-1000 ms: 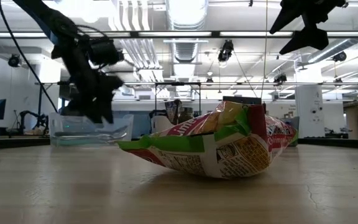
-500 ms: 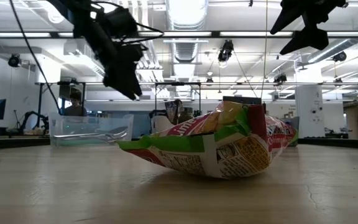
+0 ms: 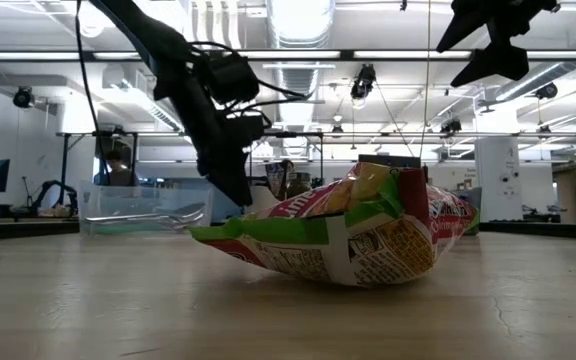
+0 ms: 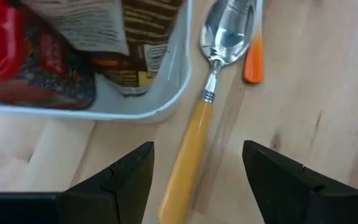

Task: Pick & Place Food Item
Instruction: Put the yellow spoon into the transparent bin

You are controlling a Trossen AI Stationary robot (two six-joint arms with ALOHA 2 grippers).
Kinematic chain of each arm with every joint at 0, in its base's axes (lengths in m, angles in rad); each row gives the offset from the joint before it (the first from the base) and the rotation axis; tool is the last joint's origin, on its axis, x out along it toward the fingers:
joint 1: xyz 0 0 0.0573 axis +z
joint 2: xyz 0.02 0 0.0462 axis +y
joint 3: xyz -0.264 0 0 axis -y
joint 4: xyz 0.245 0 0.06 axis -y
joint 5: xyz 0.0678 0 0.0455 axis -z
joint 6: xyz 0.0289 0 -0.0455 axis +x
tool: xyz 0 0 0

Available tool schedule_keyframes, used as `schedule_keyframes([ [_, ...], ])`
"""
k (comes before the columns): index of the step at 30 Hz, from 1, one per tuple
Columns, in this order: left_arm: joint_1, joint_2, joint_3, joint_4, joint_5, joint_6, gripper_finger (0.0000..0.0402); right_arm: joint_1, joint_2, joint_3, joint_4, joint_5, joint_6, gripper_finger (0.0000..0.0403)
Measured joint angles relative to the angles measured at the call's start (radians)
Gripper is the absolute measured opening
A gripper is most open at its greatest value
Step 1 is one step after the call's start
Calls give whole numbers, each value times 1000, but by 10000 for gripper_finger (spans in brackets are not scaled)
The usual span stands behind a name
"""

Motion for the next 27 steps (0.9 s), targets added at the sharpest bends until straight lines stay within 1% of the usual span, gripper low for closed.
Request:
schedule_keyframes([
  [3, 0, 23, 0, 16, 3, 67, 248, 4, 0, 0, 0, -3, -1, 322],
  [6, 0, 37, 0, 16, 3, 94, 248, 10, 0, 0, 0, -3, -1, 322],
  [13, -14, 39, 0, 27, 3, 215, 248, 14, 0, 0, 0, -3, -1, 322],
  [18, -49, 38, 1, 28, 16, 315, 244, 14, 0, 0, 0, -4, -1, 322],
  [20, -61, 38, 1, 28, 22, 320, 243, 14, 0, 0, 0, -8, 0, 322],
  [22, -64, 38, 1, 28, 17, 285, 243, 16, 0, 0, 0, -8, 3, 322],
  [27, -63, 61, 2, 10, -42, 225, 243, 20, 0, 0, 0, -11, 3, 322],
])
